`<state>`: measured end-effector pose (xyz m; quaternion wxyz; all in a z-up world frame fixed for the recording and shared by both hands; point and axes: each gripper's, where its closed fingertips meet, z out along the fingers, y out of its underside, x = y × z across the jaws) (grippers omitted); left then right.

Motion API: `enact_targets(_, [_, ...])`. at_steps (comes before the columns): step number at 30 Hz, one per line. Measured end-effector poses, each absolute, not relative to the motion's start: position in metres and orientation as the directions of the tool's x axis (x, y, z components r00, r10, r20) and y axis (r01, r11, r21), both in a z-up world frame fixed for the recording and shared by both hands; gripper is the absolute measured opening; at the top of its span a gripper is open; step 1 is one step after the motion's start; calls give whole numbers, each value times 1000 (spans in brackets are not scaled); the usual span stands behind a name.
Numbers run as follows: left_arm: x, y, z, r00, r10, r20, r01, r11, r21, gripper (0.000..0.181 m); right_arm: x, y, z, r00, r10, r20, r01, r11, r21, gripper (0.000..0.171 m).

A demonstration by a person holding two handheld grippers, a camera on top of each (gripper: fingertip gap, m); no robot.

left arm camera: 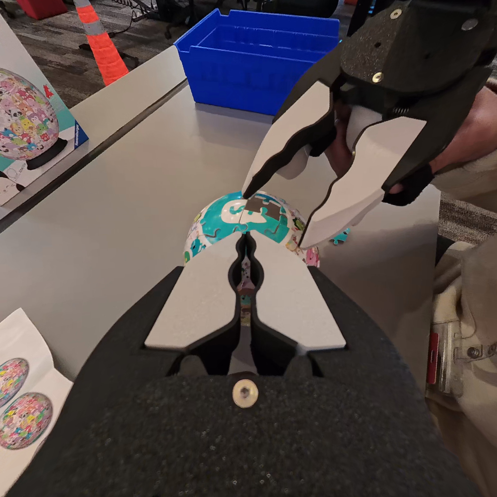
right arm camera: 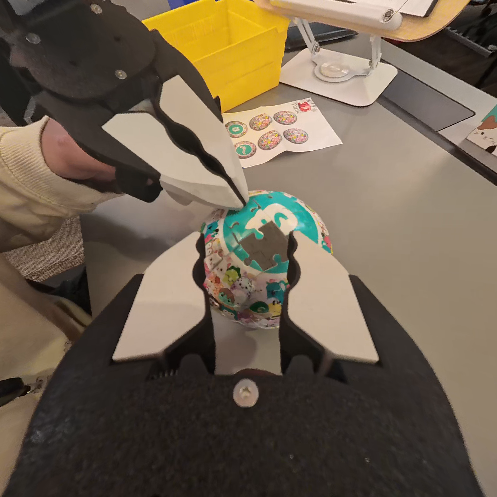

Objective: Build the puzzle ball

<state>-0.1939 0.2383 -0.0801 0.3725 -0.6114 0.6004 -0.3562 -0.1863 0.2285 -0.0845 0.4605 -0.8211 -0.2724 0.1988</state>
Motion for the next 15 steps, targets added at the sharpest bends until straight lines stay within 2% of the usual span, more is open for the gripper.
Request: enact_targets(15, [-193,237,-80,32,-999,27,-453,-39,-890,0,-189,229,-84,769,632,-97,249,-435,-865,61])
